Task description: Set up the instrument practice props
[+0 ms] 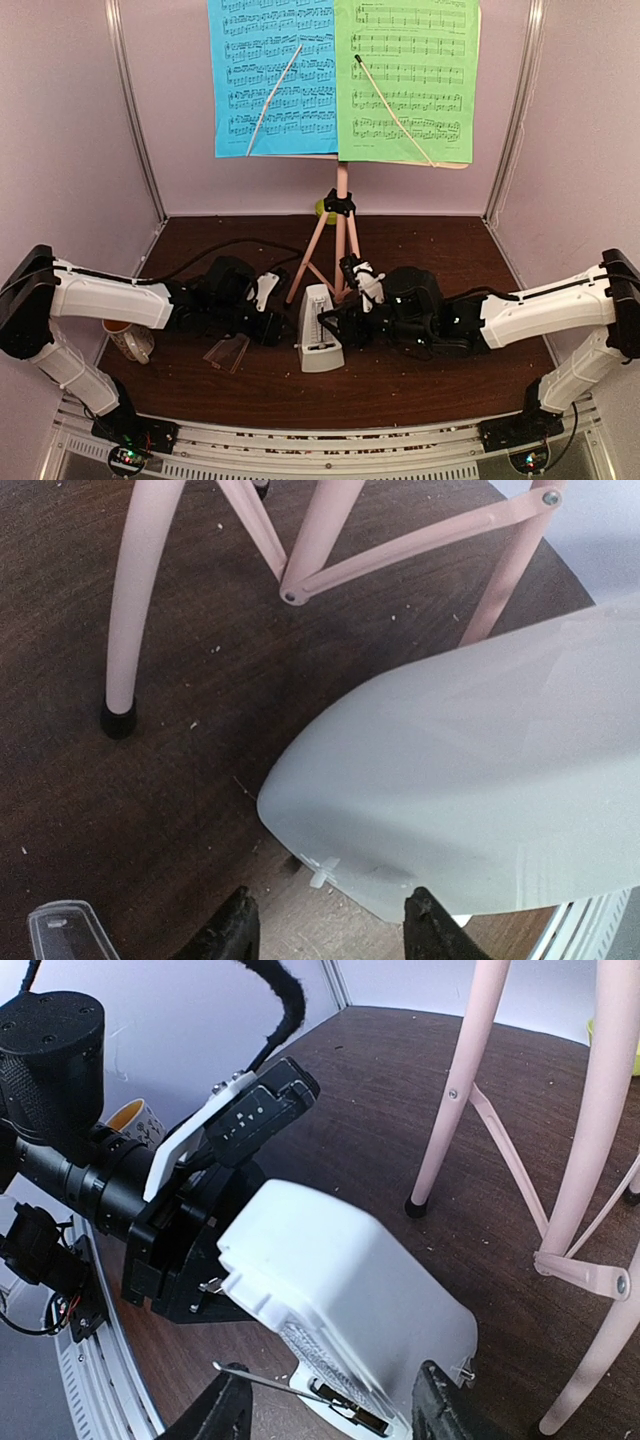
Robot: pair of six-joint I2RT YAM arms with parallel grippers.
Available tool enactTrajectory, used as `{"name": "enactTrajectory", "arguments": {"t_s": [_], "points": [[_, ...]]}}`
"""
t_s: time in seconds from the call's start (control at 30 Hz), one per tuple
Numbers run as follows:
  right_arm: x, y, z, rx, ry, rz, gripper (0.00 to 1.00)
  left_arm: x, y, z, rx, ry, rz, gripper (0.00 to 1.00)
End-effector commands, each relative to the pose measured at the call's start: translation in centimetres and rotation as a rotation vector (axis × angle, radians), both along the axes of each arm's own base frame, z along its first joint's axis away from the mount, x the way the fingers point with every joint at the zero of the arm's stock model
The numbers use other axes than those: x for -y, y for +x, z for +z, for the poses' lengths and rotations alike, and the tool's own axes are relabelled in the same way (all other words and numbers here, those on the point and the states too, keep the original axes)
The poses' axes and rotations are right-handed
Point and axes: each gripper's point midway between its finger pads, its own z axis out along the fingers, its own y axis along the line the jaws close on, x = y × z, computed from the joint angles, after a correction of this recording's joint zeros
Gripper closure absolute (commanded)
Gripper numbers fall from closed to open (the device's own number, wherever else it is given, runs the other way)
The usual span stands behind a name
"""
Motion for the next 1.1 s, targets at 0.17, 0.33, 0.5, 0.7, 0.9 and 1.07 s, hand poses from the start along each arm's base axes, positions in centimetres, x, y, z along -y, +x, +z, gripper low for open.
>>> {"name": "enactTrajectory", "arguments": {"t_s": [0.17, 0.33, 0.5, 0.7, 0.9, 1.07], "points": [[1.0, 0.9, 1.7, 0.029, 0.003, -0.070, 0.42, 1.2, 1.8, 2.5, 0.060, -0.051, -0.005, 0.49], [2.7, 1.6, 1.1, 0.024, -0.041, -0.142, 0.46, 0.8, 1.9, 2.9, 0.064, -0.051, 0.002, 0.49], [5.5, 2.0, 0.4, 0.021, -0.074, -0.211, 0.47, -0.9, 2.3, 3.4, 0.072, -0.056, 0.035, 0.49], [8.7, 2.8, -1.6, -0.003, -0.128, -0.277, 0.47, -3.9, 3.4, 4.1, 0.084, -0.065, 0.100, 0.48], [10.1, 3.1, -1.5, -0.016, -0.128, -0.291, 0.46, -5.7, 3.9, 5.0, 0.095, -0.057, 0.135, 0.48], [10.6, 3.1, 0.9, -0.011, -0.089, -0.287, 0.41, -7.5, 4.7, 5.3, 0.086, -0.059, 0.185, 0.48]]}}
